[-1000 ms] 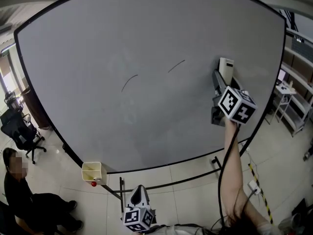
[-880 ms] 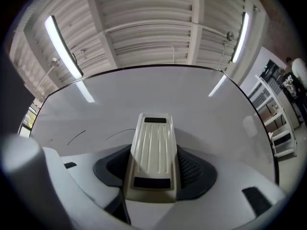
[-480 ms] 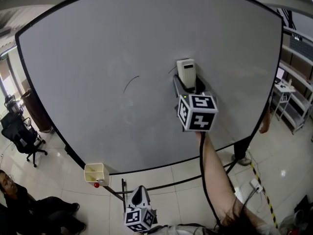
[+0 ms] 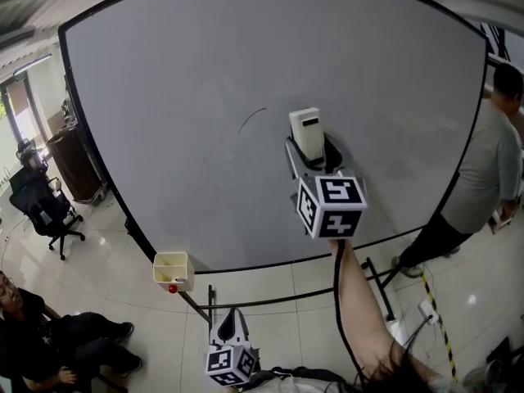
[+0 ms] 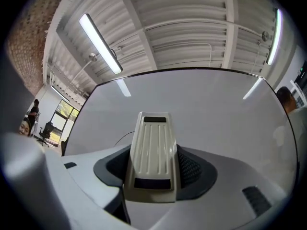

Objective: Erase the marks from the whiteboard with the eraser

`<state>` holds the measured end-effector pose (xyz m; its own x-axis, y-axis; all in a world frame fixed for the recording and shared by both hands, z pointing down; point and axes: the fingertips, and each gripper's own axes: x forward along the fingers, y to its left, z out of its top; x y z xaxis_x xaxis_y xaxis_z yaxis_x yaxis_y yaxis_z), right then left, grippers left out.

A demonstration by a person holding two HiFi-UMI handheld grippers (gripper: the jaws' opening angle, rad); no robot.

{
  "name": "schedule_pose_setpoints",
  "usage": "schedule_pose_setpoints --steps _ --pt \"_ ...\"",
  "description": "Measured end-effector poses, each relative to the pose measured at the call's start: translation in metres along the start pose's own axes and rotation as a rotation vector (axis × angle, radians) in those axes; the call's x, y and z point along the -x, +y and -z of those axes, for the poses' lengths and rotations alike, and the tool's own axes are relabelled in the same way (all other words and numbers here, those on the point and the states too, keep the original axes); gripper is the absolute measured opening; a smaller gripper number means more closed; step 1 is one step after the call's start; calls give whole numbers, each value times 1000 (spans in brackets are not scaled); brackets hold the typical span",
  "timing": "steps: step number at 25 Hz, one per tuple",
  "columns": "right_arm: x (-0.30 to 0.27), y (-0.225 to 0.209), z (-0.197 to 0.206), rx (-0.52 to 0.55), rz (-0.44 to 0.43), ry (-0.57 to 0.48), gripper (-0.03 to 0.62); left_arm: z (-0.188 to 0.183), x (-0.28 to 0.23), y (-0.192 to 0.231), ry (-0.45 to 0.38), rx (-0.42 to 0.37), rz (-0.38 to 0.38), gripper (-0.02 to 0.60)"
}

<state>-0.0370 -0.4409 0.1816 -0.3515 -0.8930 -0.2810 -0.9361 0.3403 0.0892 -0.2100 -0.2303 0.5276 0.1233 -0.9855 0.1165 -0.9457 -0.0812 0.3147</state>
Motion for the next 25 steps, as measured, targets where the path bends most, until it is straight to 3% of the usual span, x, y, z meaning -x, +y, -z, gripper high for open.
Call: schedule_pose_setpoints --steps 7,14,19,25 --pt "142 21 98 -61 -35 118 279 12 31 -29 10 -25 58 -17" --pt "338 47 198 -267 -80 391 279 26 92 -86 -15 -68 94 -17" --pt "460 61 221 -325 -91 488 279 68 168 -130 32 -90 107 -17" --pt "541 74 226 -292 -117 571 276 98 241 -156 61 -114 66 -17"
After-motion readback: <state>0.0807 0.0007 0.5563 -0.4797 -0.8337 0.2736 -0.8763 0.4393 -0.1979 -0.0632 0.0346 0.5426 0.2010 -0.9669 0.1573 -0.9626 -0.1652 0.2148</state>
